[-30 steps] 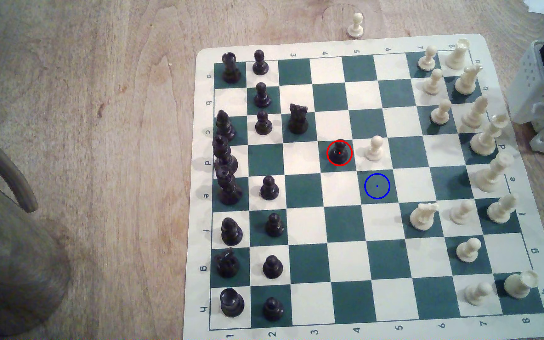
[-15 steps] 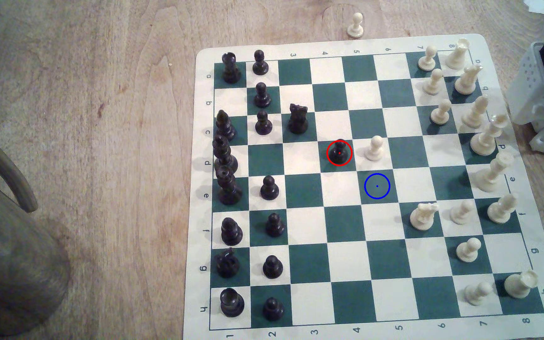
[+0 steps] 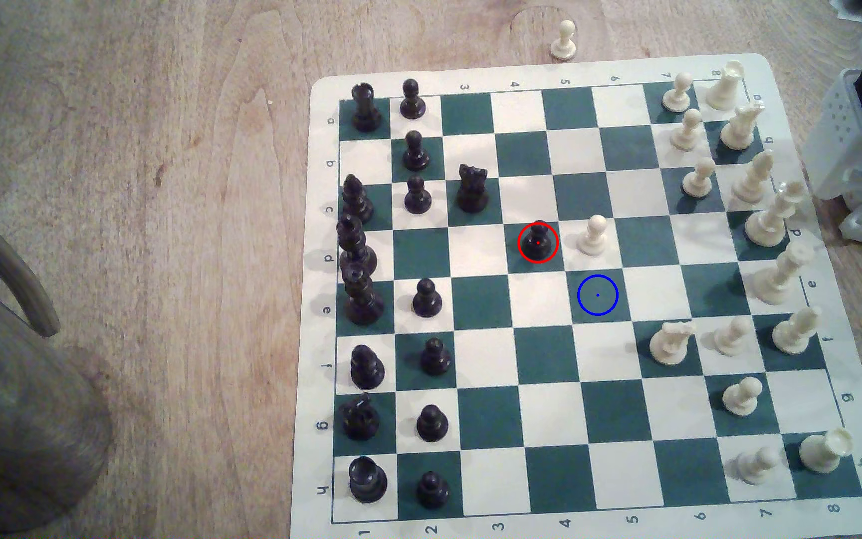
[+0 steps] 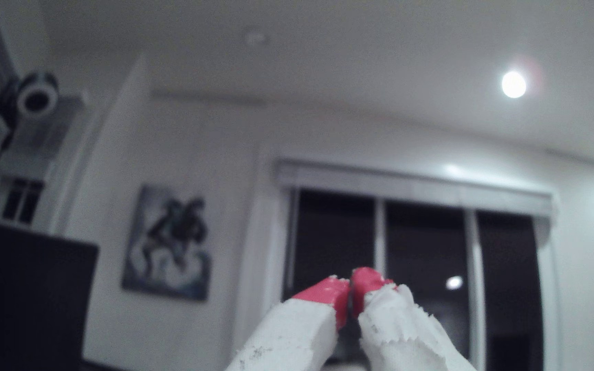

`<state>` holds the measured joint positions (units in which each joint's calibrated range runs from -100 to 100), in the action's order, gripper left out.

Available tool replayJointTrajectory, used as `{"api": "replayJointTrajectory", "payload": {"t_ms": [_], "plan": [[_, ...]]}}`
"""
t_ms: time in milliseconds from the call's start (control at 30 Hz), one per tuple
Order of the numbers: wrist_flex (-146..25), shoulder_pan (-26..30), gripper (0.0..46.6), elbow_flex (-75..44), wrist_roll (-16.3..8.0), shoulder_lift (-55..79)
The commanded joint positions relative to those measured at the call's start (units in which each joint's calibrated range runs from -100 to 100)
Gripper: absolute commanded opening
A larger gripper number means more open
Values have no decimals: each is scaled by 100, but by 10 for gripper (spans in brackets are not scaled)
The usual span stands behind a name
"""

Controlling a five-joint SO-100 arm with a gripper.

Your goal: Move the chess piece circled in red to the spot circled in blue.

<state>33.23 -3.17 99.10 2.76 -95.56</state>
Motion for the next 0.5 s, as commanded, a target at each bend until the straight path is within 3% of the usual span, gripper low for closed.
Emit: {"api": "replayJointTrajectory", "payload": {"t_ms": [0,167,267,333,467], "plan": [[-2553,-211,1,54,15,-20],[-4125,-586,2,-127,15,-20],[-5886,-571,2,-1088,-39,133],[-7221,-547,2,-2312,-151,999],[-7999,-625,2,-3645,-259,2332]]}}
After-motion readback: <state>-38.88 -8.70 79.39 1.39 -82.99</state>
